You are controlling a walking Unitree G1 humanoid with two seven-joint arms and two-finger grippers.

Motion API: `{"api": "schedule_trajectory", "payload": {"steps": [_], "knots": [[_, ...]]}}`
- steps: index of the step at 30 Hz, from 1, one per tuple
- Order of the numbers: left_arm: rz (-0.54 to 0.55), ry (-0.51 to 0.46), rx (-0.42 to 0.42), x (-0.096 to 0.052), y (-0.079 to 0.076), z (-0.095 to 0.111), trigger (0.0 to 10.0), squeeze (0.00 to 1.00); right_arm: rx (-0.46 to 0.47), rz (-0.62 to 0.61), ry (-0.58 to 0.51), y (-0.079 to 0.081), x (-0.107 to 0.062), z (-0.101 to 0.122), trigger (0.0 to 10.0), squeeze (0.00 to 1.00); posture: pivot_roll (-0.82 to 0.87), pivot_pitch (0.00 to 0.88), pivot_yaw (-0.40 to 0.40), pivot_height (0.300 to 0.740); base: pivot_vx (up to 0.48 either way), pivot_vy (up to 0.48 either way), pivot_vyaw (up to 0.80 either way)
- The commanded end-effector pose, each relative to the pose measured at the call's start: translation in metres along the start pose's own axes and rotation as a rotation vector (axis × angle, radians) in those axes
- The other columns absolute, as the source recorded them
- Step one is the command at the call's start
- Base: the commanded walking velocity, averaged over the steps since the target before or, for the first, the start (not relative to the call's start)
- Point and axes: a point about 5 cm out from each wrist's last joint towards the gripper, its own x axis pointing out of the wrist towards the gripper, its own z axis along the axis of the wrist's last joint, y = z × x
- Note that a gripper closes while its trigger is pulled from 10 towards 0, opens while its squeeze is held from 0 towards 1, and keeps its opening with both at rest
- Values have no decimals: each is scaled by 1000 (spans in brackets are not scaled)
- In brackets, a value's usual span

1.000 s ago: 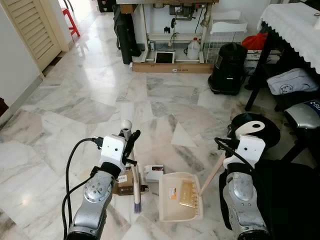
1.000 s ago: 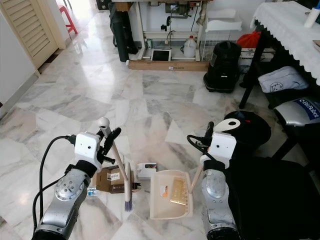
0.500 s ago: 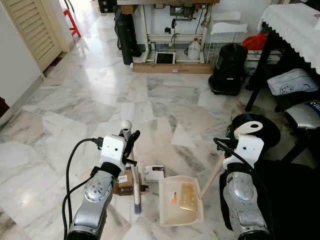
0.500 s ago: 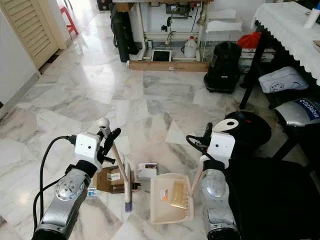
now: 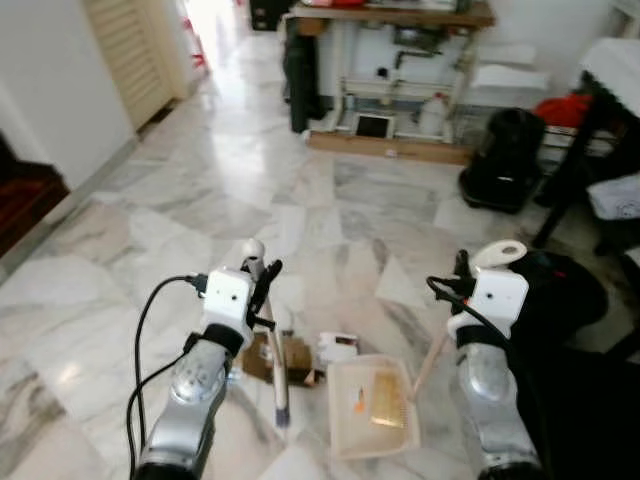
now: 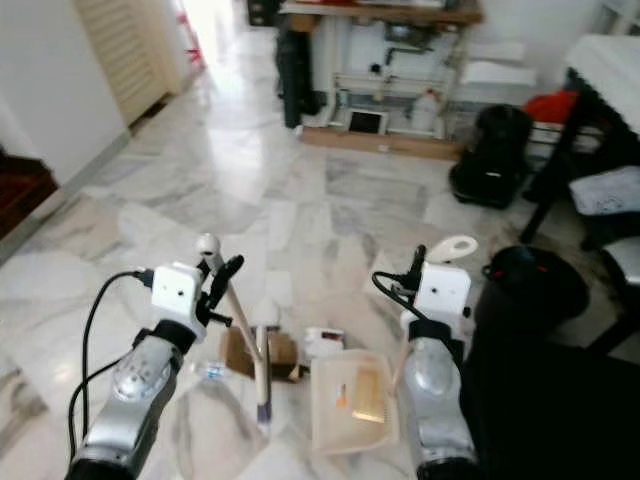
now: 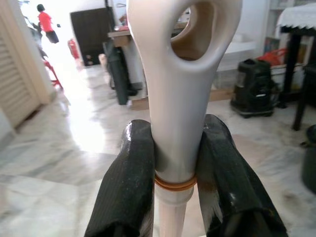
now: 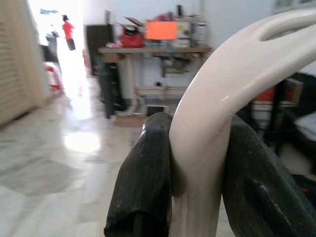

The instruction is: Sweep floor

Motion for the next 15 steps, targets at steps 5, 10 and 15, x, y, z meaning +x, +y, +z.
{"api": "schedule_trajectory", "payload": {"steps": [5, 10, 15], "knots": [[-8, -53, 3, 5, -2, 13, 10000, 0, 16, -21, -61, -5, 6, 15, 10000, 0, 76, 0, 24, 740, 0, 336, 0], [-9, -53, 5, 5, -1, 14, 10000, 0, 4, -29, -59, -6, 7, 15, 10000, 0, 78, 0, 27, 740, 0, 334, 0], [-11, -53, 5, 5, -1, 14, 10000, 0, 0, -28, -60, -7, 6, 15, 10000, 0, 77, 0, 29, 740, 0, 334, 0]]}}
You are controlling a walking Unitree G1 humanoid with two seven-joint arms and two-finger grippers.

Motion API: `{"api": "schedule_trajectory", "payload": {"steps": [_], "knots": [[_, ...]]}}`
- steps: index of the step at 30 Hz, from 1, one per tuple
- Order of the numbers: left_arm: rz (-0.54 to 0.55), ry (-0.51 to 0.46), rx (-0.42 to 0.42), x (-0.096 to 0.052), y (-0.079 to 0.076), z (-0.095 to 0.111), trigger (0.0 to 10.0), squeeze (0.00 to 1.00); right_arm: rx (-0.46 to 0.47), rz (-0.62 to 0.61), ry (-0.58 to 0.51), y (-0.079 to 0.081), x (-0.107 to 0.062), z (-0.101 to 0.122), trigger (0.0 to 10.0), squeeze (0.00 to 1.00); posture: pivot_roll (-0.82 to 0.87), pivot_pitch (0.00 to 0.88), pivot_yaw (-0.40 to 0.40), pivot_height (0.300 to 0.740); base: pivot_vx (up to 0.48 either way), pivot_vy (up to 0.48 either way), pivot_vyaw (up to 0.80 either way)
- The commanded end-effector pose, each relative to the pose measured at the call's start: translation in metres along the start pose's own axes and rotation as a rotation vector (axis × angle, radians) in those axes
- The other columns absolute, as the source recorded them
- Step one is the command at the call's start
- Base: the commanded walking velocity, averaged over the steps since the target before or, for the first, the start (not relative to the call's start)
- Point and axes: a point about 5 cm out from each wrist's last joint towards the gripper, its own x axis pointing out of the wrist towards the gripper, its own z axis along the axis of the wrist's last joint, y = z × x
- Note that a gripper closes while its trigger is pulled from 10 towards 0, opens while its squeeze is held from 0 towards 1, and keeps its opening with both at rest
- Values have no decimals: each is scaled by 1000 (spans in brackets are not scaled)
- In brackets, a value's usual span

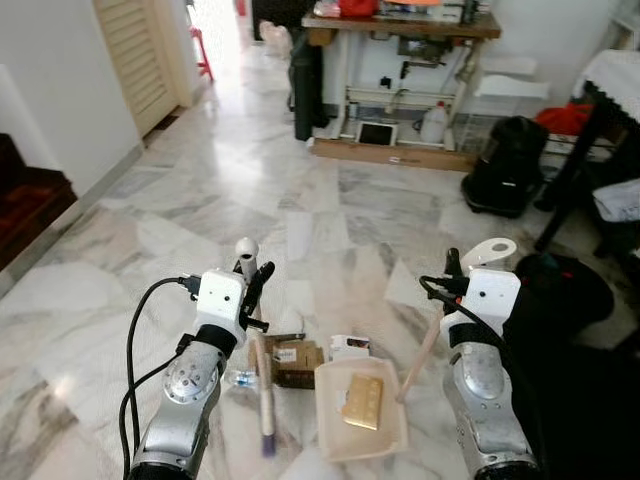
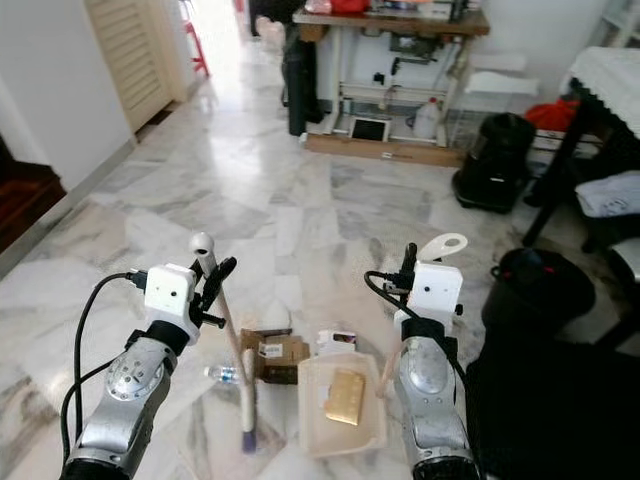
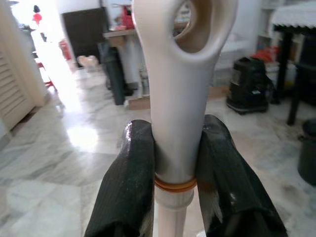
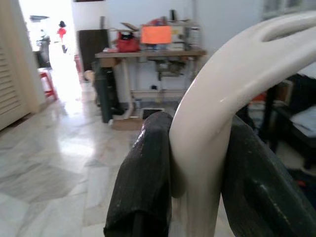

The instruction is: Sweep floor

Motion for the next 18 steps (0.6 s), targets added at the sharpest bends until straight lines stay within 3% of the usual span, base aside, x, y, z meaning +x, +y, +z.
{"api": "schedule_trajectory", "payload": {"steps": [1, 15, 18], "knots": [[3, -61, 15, 3, 4, 14, 10000, 0, 18, -3, -56, 2, 5, 13, 10000, 0, 78, 0, 30, 740, 0, 334, 0], [-3, -55, 18, 3, 4, 14, 10000, 0, -4, -12, -48, 2, 5, 13, 10000, 0, 80, 4, 31, 740, 0, 335, 0], [0, -53, 21, 3, 5, 14, 10000, 0, 2, -1, -52, 3, 5, 13, 10000, 0, 80, 4, 31, 740, 0, 334, 660]]}}
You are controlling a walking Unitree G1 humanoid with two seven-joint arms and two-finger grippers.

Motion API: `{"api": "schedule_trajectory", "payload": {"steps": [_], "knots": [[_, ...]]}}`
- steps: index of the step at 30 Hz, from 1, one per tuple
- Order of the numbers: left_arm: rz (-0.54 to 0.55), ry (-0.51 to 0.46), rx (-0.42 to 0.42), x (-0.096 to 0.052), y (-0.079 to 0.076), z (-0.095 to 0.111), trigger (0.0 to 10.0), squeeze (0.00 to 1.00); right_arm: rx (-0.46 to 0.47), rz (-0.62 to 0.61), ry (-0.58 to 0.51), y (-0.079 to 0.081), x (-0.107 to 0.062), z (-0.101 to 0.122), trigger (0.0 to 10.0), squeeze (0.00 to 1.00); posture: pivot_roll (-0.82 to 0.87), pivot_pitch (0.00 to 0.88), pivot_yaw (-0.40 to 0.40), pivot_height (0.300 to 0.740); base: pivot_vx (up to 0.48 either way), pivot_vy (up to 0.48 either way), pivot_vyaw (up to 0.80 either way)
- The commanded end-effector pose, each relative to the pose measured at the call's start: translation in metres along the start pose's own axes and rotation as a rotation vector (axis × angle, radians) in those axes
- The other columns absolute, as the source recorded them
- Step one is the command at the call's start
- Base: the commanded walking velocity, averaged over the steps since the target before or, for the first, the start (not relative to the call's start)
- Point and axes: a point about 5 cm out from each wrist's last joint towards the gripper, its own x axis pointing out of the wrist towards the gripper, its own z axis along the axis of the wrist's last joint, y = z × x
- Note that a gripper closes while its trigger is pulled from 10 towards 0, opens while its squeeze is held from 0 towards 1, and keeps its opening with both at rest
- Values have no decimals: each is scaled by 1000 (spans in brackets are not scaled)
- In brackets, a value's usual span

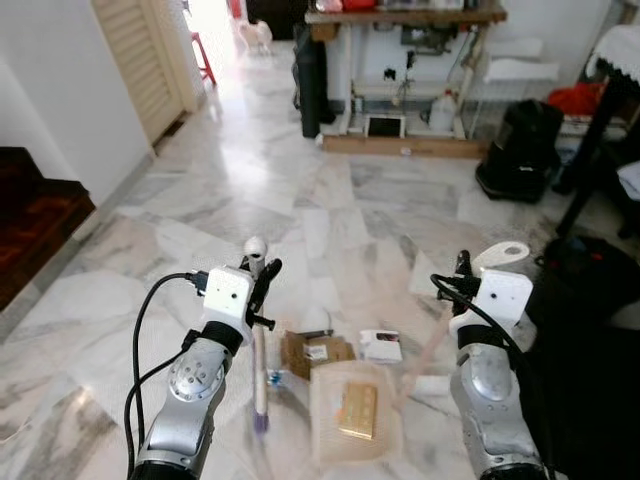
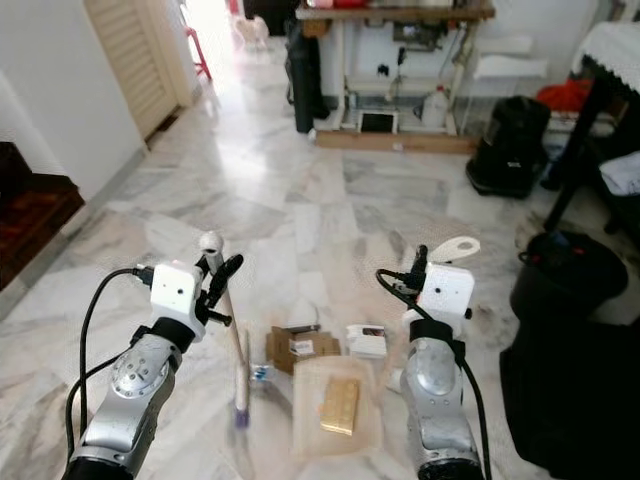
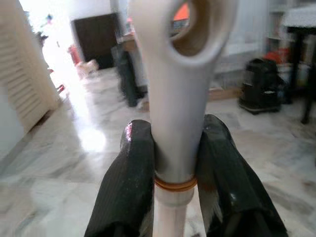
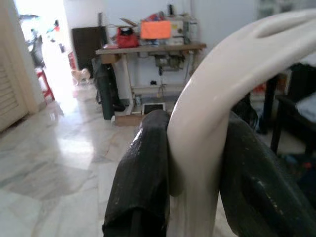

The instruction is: Sweep floor

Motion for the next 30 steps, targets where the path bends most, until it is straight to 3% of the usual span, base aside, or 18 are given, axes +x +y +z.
{"api": "schedule_trajectory", "payload": {"steps": [1, 14, 30], "knots": [[18, -34, 19, 1, 8, 8, 10000, 0, 26, 34, -67, 13, 5, 16, 10000, 0, 80, 4, 31, 740, 0, 334, 706], [17, -33, 22, 0, 9, 9, 10000, 0, 43, 51, -61, 16, 4, 16, 10000, 0, 86, 9, 34, 740, 0, 335, 142], [19, -25, 29, -1, 12, 9, 10000, 0, 48, 62, -57, 19, 4, 15, 10000, 0, 93, 13, 38, 740, 0, 332, 611]]}}
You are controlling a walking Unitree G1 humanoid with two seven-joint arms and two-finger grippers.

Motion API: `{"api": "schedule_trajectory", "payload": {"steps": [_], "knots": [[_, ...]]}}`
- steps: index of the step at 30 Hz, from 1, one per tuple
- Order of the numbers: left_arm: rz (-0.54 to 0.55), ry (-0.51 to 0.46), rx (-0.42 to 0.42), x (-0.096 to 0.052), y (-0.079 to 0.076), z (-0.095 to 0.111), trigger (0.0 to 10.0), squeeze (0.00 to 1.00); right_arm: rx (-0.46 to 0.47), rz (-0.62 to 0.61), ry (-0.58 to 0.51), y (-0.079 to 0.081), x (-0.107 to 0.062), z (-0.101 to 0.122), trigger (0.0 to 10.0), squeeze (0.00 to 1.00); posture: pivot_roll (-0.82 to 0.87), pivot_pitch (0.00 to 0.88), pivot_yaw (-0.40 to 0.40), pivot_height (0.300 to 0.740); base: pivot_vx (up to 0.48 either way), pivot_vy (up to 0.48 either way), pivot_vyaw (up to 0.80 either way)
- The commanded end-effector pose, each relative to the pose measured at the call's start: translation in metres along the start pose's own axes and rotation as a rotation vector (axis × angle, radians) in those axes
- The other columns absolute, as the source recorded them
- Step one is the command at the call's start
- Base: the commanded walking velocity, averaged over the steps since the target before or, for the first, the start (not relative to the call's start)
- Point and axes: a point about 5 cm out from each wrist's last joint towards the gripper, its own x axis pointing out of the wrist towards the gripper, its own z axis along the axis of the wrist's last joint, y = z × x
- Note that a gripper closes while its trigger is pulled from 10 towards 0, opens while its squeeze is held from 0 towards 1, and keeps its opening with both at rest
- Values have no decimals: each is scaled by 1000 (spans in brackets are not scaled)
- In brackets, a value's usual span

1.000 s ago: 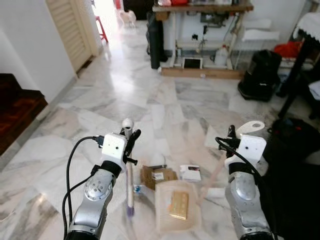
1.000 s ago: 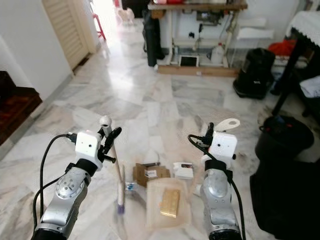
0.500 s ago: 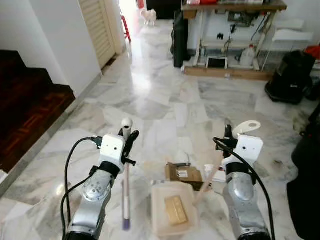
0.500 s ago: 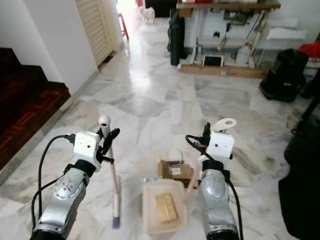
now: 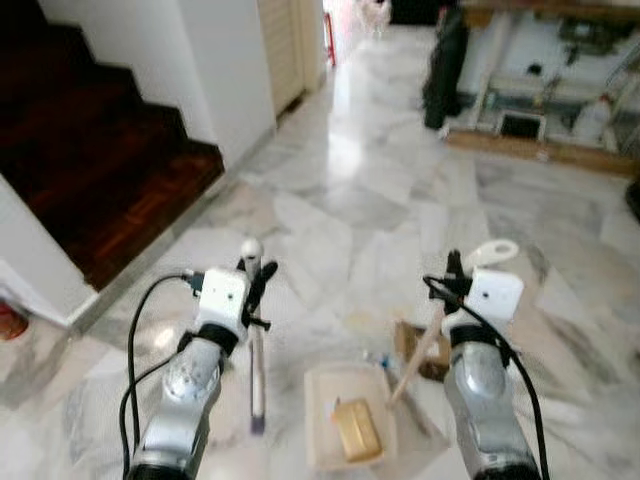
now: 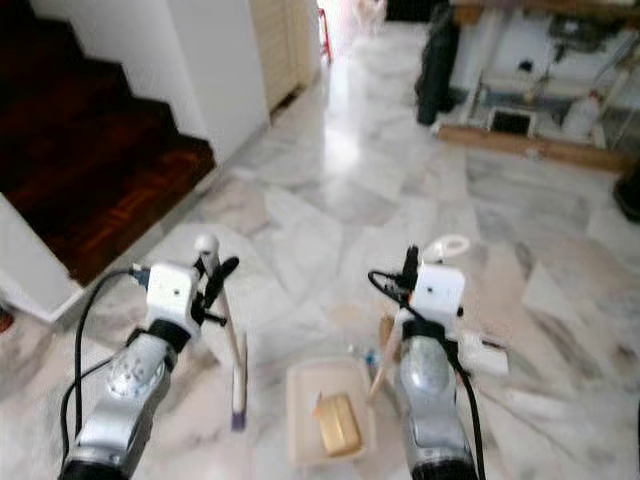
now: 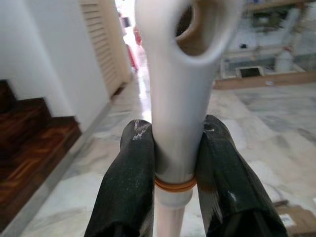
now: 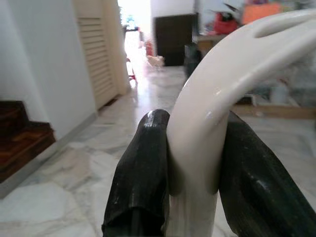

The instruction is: Sweep floor

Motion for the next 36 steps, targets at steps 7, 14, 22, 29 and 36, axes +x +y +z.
{"api": "schedule_trajectory", "payload": {"steps": [7, 14, 22, 29, 36], "knots": [[18, -32, 21, 0, 8, 8, 10000, 0, 19, 21, -54, 9, 4, 12, 10000, 0, 94, 15, 38, 740, 0, 322, 588], [16, -27, 18, -1, 8, 8, 10000, 0, 18, 19, -56, 9, 4, 13, 10000, 0, 96, 19, 39, 740, 0, 291, 576], [18, -21, 19, -2, 7, 8, 10000, 0, 21, 17, -54, 8, 3, 12, 10000, 0, 95, 22, 38, 740, 0, 292, 502], [18, -19, 18, -3, 8, 7, 10000, 0, 17, 16, -55, 8, 3, 12, 10000, 0, 96, 24, 39, 740, 0, 290, 442], [18, -13, 20, -3, 8, 7, 10000, 0, 17, 16, -54, 8, 4, 12, 10000, 0, 96, 25, 40, 740, 0, 291, 441]]}}
